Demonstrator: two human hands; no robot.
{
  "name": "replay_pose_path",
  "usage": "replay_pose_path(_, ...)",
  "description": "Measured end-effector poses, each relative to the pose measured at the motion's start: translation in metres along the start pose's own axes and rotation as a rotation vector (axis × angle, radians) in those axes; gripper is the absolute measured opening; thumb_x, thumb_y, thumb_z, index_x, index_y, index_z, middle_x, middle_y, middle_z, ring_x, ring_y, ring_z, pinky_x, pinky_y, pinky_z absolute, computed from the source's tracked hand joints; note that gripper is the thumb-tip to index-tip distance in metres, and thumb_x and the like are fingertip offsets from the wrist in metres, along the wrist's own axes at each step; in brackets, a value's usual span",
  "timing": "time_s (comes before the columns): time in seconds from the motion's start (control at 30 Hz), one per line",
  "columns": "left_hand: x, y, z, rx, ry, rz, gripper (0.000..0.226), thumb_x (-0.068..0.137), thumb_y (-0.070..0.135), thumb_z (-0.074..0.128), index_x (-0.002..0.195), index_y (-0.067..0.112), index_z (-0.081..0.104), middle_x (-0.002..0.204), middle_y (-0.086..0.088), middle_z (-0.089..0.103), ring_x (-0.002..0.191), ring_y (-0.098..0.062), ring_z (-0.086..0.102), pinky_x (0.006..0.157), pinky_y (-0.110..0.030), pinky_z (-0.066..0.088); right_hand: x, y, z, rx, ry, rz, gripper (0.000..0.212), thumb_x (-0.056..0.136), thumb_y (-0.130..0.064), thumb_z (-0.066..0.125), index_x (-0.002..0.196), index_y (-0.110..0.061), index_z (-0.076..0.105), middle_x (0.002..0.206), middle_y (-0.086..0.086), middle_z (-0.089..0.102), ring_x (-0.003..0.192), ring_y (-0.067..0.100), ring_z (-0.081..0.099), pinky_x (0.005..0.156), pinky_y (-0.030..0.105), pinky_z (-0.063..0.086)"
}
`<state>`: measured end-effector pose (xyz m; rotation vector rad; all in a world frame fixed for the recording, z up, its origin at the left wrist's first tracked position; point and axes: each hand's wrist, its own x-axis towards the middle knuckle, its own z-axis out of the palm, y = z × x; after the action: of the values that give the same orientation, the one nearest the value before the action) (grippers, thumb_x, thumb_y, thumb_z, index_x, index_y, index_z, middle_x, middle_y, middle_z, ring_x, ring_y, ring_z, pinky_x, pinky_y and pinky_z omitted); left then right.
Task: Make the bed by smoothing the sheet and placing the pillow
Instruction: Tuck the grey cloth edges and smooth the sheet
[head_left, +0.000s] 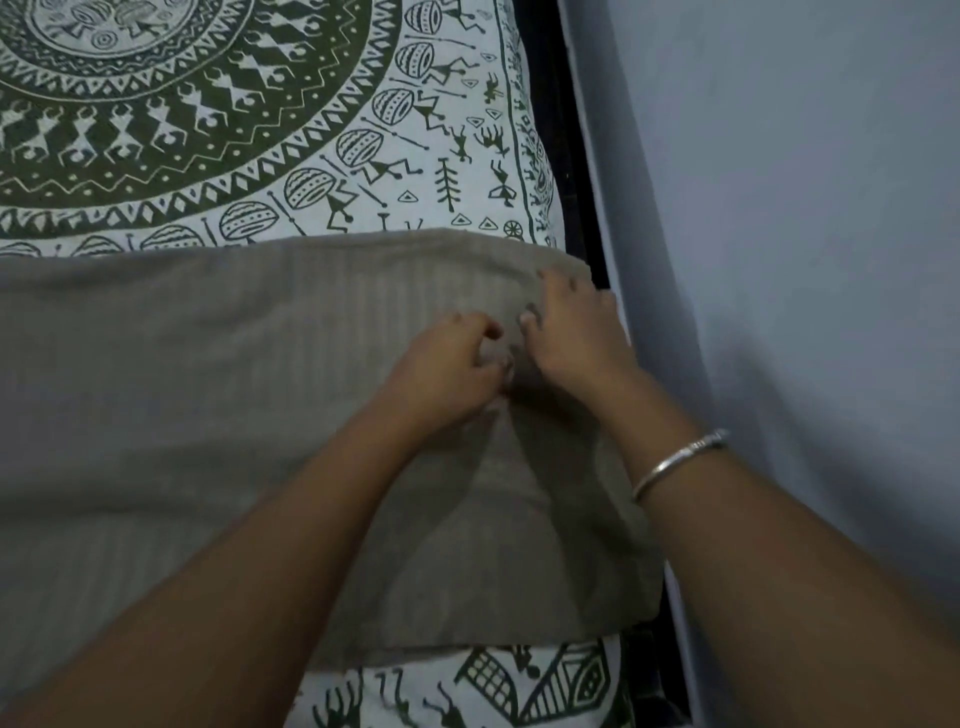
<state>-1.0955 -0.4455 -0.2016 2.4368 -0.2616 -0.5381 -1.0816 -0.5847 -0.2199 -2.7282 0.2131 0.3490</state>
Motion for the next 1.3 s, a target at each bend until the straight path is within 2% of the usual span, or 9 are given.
replay_pose_path(0.2,0.077,-0.007,-0.021,0.198,0.126,0.005,0.041,0.096,0.019,0.046,0.136,0.007,0.043,0.143,-0.012,0.038,0.126,-0.027,0.042,0.098,-0.035,0.037,0.082,-0.008,-0.002,0.028,-0.057,-0.067,0.055,0.092,-0.016,0.043,0.145,-0.019,0.027,0.152,0.009,0.027,0.127,0.035,0.044,0.101,0.051,0.040)
replay_pose_path(0.3,0.107,-0.012,-0.019,0.243,0.074,-0.032,0.046,0.098,0.017,0.043,0.142,0.008,0.034,0.149,-0.013,0.027,0.131,-0.029,0.037,0.100,-0.038,0.036,0.102,0.005,0.008,0.022,-0.144,-0.047,0.041,0.093,-0.017,0.045,0.133,-0.014,0.039,0.134,0.018,0.041,0.116,0.039,0.049,0.095,0.046,0.043)
replay_pose_path(0.47,0.133,-0.010,-0.009,0.290,0.103,-0.134,0.021,0.096,0.017,0.047,0.113,0.005,0.045,0.121,-0.018,0.040,0.102,-0.038,0.051,0.075,-0.038,0.038,0.111,0.018,-0.001,-0.072,0.072,-0.167,0.017,0.094,-0.010,0.042,0.108,-0.007,0.050,0.109,0.018,0.049,0.095,0.036,0.052,0.075,0.040,0.042)
replay_pose_path(0.57,0.134,-0.012,-0.007,0.186,0.107,-0.070,0.025,0.095,0.019,0.051,0.115,0.005,0.046,0.121,-0.016,0.040,0.101,-0.034,0.051,0.081,-0.038,0.041,0.110,0.016,0.003,-0.135,0.028,-0.098,0.021,0.095,-0.012,0.038,0.114,-0.008,0.047,0.112,0.018,0.046,0.097,0.037,0.053,0.071,0.037,0.039)
replay_pose_path(0.77,0.154,-0.029,-0.032,0.432,0.399,-0.025,0.053,0.093,0.025,0.050,0.142,0.014,0.034,0.147,-0.014,0.032,0.132,-0.034,0.033,0.103,-0.049,0.030,0.144,-0.018,-0.009,-0.086,0.303,-0.238,0.044,0.089,-0.018,0.056,0.131,-0.013,0.046,0.136,0.012,0.044,0.121,0.033,0.041,0.093,0.042,0.039)
replay_pose_path(0.97,0.164,-0.049,0.000,0.443,0.171,-0.301,0.057,0.100,0.038,0.016,0.151,0.023,-0.004,0.159,-0.003,-0.013,0.145,-0.029,-0.015,0.113,-0.055,-0.009,0.169,-0.015,0.036,-0.128,-0.133,-0.384,0.054,0.102,-0.046,0.022,0.152,-0.036,0.004,0.161,-0.005,-0.010,0.145,0.036,-0.013,0.116,0.052,-0.003)
replay_pose_path(1.07,0.175,-0.037,0.007,0.460,0.134,-0.268,0.059,0.098,0.045,0.013,0.150,0.028,-0.008,0.158,-0.004,-0.018,0.143,-0.031,-0.020,0.108,-0.061,-0.014,0.179,0.006,0.034,-0.064,-0.137,-0.156,0.062,0.098,-0.059,0.018,0.149,-0.041,-0.010,0.159,-0.005,-0.018,0.146,0.036,-0.006,0.111,0.062,-0.006)
replay_pose_path(1.17,0.184,-0.021,0.011,0.553,0.041,-0.071,0.064,0.095,0.051,0.019,0.150,0.031,-0.007,0.158,-0.002,-0.018,0.143,-0.032,-0.019,0.110,-0.061,-0.012,0.191,0.025,0.022,0.043,-0.231,0.084,0.057,0.095,-0.062,0.013,0.145,-0.050,-0.012,0.162,0.002,0.004,0.144,0.038,0.015,0.109,0.070,-0.004)
replay_pose_path(1.3,0.169,-0.003,0.024,0.563,0.167,0.092,0.068,0.095,0.041,0.030,0.152,0.015,0.003,0.160,-0.003,-0.005,0.146,-0.025,-0.011,0.111,-0.054,-0.014,0.186,0.031,0.011,0.006,-0.002,-0.108,0.059,0.099,-0.045,0.023,0.153,-0.030,0.004,0.159,0.009,0.016,0.144,0.034,0.021,0.113,0.061,0.015)
